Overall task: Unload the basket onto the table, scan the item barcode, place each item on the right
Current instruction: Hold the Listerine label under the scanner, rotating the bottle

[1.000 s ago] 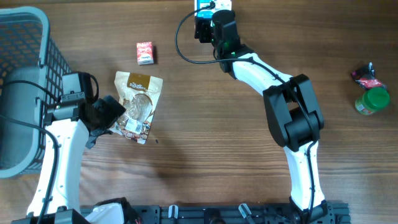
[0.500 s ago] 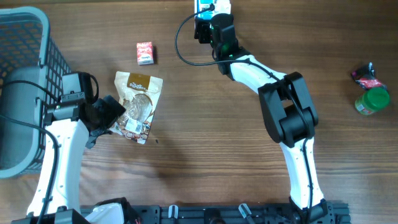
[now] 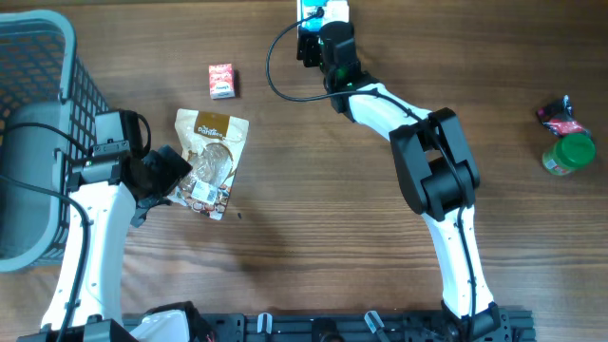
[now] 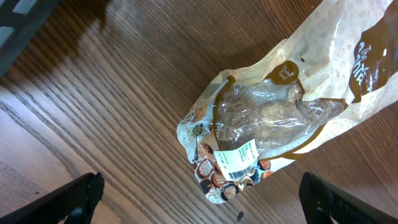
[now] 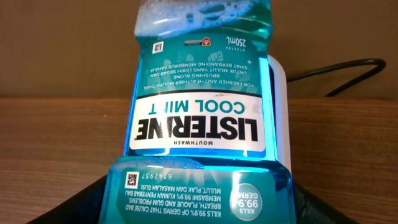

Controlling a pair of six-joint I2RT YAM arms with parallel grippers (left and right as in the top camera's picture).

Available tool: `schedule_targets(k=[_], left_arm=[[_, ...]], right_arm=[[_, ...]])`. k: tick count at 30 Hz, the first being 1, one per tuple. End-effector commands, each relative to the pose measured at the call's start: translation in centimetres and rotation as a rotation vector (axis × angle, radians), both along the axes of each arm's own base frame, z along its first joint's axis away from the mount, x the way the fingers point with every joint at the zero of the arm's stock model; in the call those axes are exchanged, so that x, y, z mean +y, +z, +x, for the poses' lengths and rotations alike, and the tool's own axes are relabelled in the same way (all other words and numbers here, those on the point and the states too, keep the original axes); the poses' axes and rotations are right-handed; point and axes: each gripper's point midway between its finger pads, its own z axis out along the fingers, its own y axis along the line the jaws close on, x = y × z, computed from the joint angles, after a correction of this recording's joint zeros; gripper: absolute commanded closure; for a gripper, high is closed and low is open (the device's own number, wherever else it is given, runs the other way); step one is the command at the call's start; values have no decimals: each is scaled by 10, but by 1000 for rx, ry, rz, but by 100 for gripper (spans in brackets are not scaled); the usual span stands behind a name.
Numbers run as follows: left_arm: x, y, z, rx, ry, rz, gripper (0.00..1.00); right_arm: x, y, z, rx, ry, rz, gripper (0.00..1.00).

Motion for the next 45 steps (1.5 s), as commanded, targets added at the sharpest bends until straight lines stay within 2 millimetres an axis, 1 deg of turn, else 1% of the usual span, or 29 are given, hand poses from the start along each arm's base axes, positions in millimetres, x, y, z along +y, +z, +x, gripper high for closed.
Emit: schedule_targets(k=[1, 4, 6, 9, 12, 14, 19, 25, 30, 34, 38, 42, 45], left_arm=[[8, -1, -3, 12, 27, 31, 0], [8, -1, -3, 13, 28, 34, 0], [8, -1, -3, 13, 25, 35, 0], [8, -1, -5, 21, 24, 34, 0], [9, -1, -5, 21, 26, 40, 0], [9, -1, -5, 21, 26, 42, 0], [9, -1, -5, 21, 26, 42, 0], [9, -1, -5, 21, 26, 42, 0], [9, -1, -5, 21, 26, 42, 0], [9, -1, -5, 21, 26, 43, 0], [11, -1, -5, 23, 29, 52, 0], [11, -1, -5, 22, 29, 52, 0], [11, -1, -5, 23, 28, 53, 0]], right_arm=[[7, 17, 9, -41, 7, -72, 69], [16, 31, 11, -50, 19, -101, 69], [19, 38, 12, -51, 18, -101, 70], [19, 39, 12, -42, 20, -105, 71], [12, 38, 12, -40, -25, -129, 71], [11, 42, 12, -42, -21, -146, 72], [7, 63, 11, -72, -31, -169, 73], [6, 81, 8, -81, -27, -177, 74], [5, 109, 5, -121, -25, -181, 74], [6, 119, 3, -137, -16, -196, 74], [2, 131, 1, -158, -41, -223, 75], [0, 156, -3, -194, -53, -216, 75], [-1, 167, -5, -208, -55, -209, 76]])
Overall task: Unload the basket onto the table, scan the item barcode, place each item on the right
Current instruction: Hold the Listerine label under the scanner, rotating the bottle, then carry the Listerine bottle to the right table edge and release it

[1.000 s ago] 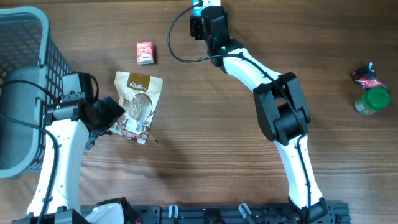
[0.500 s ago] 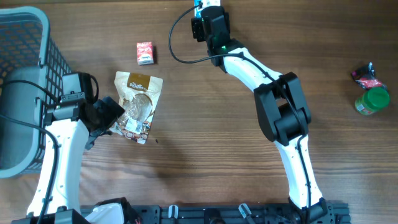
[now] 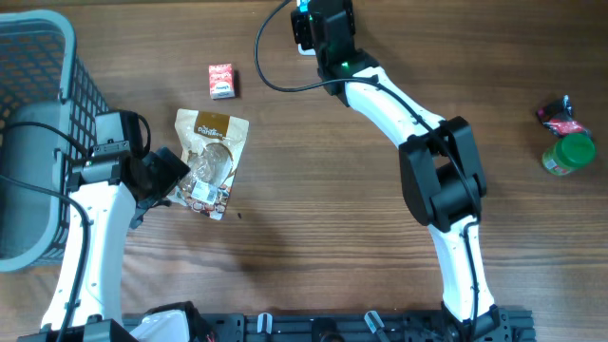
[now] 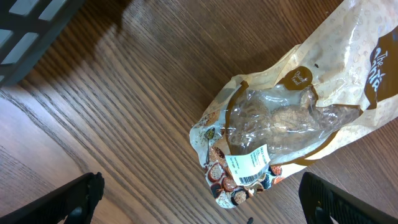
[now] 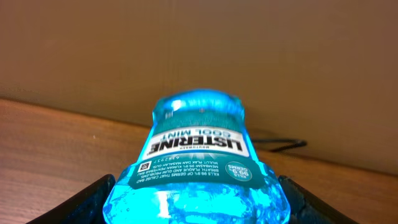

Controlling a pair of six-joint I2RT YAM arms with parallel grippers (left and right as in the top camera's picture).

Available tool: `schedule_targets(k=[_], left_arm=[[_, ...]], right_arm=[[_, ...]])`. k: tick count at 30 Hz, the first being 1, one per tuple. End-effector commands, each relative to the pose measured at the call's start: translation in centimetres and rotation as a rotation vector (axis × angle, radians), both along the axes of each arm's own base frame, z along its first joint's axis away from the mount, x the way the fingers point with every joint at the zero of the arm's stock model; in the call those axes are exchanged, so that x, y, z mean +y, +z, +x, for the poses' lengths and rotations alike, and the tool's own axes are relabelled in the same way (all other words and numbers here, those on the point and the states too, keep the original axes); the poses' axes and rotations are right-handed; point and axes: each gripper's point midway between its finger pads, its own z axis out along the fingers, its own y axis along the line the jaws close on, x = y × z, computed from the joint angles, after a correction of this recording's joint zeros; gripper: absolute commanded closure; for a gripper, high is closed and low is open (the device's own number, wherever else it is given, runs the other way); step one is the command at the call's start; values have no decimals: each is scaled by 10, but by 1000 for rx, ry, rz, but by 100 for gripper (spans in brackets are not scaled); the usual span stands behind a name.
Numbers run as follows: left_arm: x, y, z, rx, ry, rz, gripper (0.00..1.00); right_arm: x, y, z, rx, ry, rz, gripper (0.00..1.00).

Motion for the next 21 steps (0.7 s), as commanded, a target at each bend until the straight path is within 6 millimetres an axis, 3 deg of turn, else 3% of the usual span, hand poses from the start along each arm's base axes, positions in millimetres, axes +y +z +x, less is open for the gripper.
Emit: schedule_targets(k=[1, 9, 14, 19, 21], left_arm=[[4, -1, -1, 6, 19, 14, 0], [6, -1, -2, 7, 21, 22, 0], [6, -1, -2, 7, 21, 22, 0], [6, -1, -2, 7, 21, 22, 0], [6, -1, -2, 7, 22, 25, 0]], right_arm=[[-2, 85, -2, -146, -18, 47, 76], [-10, 107, -6, -181, -50, 36, 78], [-18, 144, -15, -237, -64, 35, 78], [-45, 192, -30, -302, -163, 19, 79], [-56, 199, -36, -297, -209, 4, 79]])
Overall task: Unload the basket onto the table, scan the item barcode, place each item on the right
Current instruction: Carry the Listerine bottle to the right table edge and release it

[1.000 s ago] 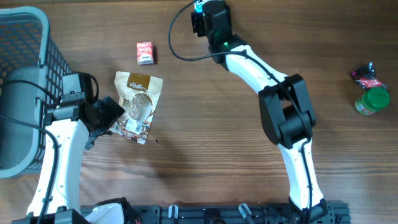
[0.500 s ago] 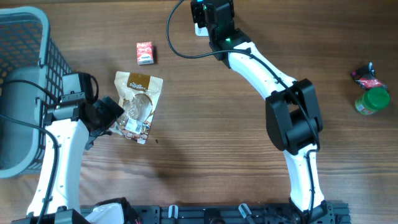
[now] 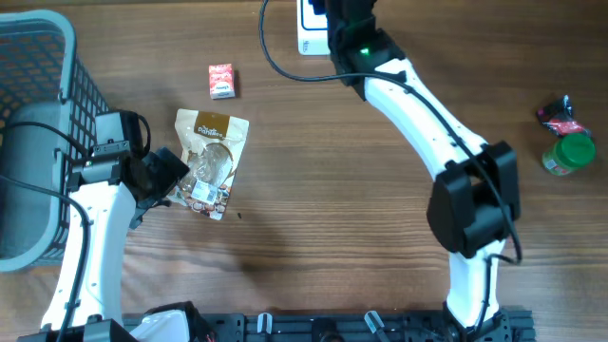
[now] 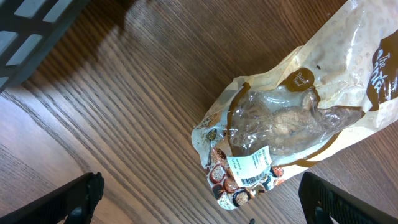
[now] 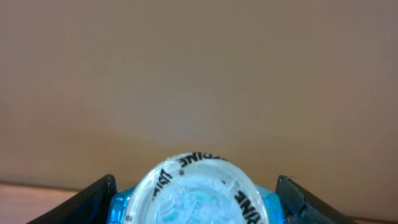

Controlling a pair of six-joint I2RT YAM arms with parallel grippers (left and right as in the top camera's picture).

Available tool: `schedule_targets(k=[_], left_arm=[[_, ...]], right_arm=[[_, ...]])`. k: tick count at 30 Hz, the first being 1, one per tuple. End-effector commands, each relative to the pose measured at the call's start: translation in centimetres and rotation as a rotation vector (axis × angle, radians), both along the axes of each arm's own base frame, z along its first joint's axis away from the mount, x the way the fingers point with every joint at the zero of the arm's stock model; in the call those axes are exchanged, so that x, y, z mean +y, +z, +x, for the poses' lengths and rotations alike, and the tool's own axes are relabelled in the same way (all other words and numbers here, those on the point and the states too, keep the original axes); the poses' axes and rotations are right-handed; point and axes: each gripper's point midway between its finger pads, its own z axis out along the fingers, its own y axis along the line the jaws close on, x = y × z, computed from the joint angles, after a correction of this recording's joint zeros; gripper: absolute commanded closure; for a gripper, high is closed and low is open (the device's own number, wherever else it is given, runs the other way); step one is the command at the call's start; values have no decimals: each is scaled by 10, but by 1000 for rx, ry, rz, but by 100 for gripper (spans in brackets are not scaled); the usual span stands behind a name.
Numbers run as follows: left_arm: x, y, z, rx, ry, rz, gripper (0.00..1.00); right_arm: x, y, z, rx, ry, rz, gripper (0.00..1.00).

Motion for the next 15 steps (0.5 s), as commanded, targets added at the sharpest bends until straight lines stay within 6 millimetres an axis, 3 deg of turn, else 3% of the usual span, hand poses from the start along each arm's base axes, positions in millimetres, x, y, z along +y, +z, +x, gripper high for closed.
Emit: schedule_targets(k=[1, 4, 7, 15], left_arm=[[5, 0, -1, 3, 20, 19, 0], [6, 0, -1, 4, 17, 23, 0], [6, 0, -1, 4, 18, 23, 0], [6, 0, -1, 4, 18, 22, 0]], right_arm=[[-37, 72, -19, -99, -149, 6, 80], [-63, 61, -20, -50, -241, -38, 80], [-101, 34, -17, 57, -313, -66, 81], [-251, -42, -36, 375, -563, 27, 85]])
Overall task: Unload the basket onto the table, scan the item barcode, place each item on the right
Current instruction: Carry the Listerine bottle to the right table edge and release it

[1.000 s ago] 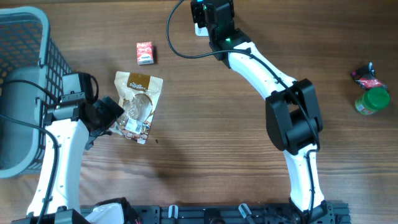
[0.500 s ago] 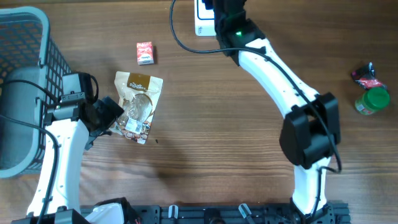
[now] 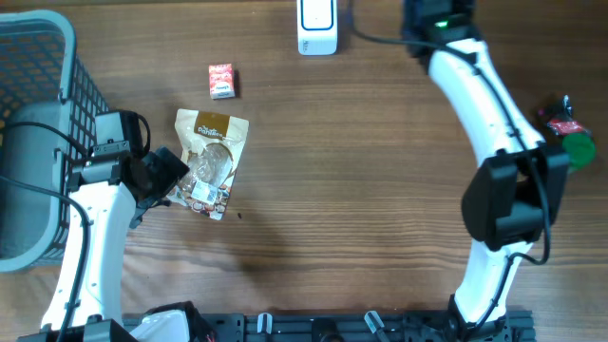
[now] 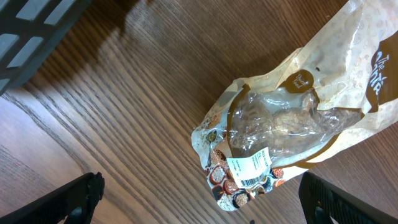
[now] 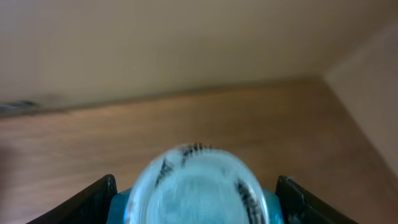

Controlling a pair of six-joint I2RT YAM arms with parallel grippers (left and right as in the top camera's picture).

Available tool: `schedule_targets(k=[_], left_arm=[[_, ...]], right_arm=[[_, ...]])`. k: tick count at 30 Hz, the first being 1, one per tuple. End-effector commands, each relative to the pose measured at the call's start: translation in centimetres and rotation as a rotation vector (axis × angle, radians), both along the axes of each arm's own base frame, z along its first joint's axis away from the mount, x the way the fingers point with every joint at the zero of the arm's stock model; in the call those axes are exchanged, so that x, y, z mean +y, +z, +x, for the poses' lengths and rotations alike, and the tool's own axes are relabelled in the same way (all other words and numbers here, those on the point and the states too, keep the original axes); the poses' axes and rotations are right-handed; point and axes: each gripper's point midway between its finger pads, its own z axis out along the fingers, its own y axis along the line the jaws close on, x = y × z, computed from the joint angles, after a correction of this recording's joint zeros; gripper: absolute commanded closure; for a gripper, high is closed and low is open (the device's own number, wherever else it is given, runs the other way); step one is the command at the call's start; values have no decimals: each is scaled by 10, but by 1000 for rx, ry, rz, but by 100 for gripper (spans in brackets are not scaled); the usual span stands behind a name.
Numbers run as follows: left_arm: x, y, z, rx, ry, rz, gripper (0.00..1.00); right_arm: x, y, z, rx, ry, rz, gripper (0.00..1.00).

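My right gripper point(image 5: 196, 208) is shut on a blue mouthwash bottle point(image 5: 196, 183), seen end-on and blurred, with table wood behind it. In the overhead view the right wrist point(image 3: 439, 17) is at the table's far edge, to the right of the white scanner point(image 3: 316, 24); the bottle is hidden there. My left gripper point(image 4: 202, 214) is open, hovering over the lower end of a tan snack bag point(image 4: 292, 118) that lies flat with its white barcode sticker point(image 4: 249, 169) up. That bag point(image 3: 211, 161) lies at the left of the table.
A grey basket point(image 3: 38, 85) stands at the far left. A small red box point(image 3: 221, 81) lies beyond the snack bag. At the right edge are a green-lidded jar point(image 3: 573, 152) and a red and black packet point(image 3: 559, 114).
My right arm has gone from over the scanner to its right along the far edge, still holding the bottle. The scanner now shows uncovered. The left arm and snack bag have not moved.
At first my right gripper held the mouthwash bottle close against the white scanner, label toward the camera. Then the bottle was tilted, then seen end-on with the arm over the scanner. Now it is held to the scanner's right. The left gripper stayed open over the snack bag.
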Motion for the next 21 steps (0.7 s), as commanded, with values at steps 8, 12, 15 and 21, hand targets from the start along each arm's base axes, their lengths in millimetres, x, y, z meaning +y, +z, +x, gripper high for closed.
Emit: schedule_targets(k=[8, 12, 15, 21], left_arm=[[5, -1, -2, 11, 17, 17, 0], [5, -1, -3, 11, 17, 16, 0], [4, -2, -6, 24, 17, 14, 0], [3, -3, -9, 40, 17, 12, 0]], right_arm=[[-184, -15, -50, 48, -332, 163, 81], [-244, -37, -81, 82, -435, 205, 80], [-275, -69, -103, 105, -465, 291, 75], [-294, -85, -114, 87, -478, 339, 44]])
